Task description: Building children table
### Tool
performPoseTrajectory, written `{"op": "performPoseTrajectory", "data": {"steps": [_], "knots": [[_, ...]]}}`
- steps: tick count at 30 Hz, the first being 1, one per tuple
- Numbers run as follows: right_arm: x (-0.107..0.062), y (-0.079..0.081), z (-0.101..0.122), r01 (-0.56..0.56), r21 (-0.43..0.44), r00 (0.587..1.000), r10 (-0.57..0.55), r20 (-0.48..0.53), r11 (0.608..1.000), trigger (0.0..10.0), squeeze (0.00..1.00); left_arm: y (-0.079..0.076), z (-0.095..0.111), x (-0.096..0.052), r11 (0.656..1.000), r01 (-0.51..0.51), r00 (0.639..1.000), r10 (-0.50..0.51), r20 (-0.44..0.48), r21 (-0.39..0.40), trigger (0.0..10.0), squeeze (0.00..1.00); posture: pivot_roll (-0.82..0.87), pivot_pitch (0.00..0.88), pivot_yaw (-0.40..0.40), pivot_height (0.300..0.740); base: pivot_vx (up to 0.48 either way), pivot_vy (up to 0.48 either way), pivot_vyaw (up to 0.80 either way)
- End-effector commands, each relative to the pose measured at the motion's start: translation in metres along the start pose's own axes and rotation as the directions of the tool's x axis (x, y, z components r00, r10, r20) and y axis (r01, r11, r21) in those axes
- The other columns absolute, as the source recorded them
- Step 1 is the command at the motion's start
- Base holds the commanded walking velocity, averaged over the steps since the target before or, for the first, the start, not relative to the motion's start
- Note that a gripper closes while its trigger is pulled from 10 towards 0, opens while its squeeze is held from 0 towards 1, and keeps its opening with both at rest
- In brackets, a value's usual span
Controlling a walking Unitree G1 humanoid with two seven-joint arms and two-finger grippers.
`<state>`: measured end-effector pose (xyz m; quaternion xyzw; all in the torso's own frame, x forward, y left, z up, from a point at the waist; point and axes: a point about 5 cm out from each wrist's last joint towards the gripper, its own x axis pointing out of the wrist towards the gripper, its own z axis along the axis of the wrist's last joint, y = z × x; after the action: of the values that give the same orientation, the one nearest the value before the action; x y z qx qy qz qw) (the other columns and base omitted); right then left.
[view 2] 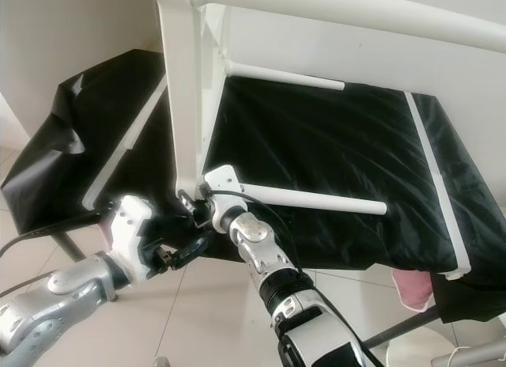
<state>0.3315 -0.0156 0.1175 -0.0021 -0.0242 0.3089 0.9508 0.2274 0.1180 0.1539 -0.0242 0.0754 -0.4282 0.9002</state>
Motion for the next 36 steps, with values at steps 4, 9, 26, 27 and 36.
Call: {"op": "performPoseTrajectory", "data": {"steps": [4,9,26,27,36], "knots": [[-0.007,-0.008,-0.002,0.05,0.026,0.998,-0.051,0.032,0.998,10.0,0.0,-0.012,-0.003,0.001,0.969,0.246,0.969,-0.246,-0.016,0.021,10.0,0.0,0.1,0.03,-0.058,0.74,0.0,0.0,0.0],[-0.025,-0.034,-0.002,0.169,0.039,0.982,-0.171,0.083,0.985,10.0,0.0,-0.011,-0.006,0.003,0.975,0.22,0.975,-0.22,-0.011,0.031,10.0,0.0,0.08,0.034,-0.06,0.74,0.0,0.0,0.0],[-0.124,-0.106,-0.001,0.566,-0.011,0.811,-0.555,0.184,0.824,10.0,0.0,0.038,-0.012,0.017,0.988,-0.134,0.986,0.14,0.091,-0.072,10.0,0.0,0.03,0.027,-0.055,0.74,0.0,0.0,0.0],[-0.127,-0.108,-0.002,0.583,-0.004,0.801,-0.573,0.173,0.813,10.0,0.0,0.041,-0.013,0.018,0.982,-0.161,0.981,0.17,0.093,-0.096,10.0,0.0,0.03,0.027,-0.055,0.74,0.0,0.0,0.0],[-0.14,-0.102,0.017,0.649,0.049,0.733,-0.641,0.227,0.759,10.0,0.0,0.067,-0.01,0.02,0.888,-0.434,0.881,0.454,0.134,-0.153,10.0,0.0,0.01,0.02,-0.019,0.74,0.0,0.0,0.0]]}}
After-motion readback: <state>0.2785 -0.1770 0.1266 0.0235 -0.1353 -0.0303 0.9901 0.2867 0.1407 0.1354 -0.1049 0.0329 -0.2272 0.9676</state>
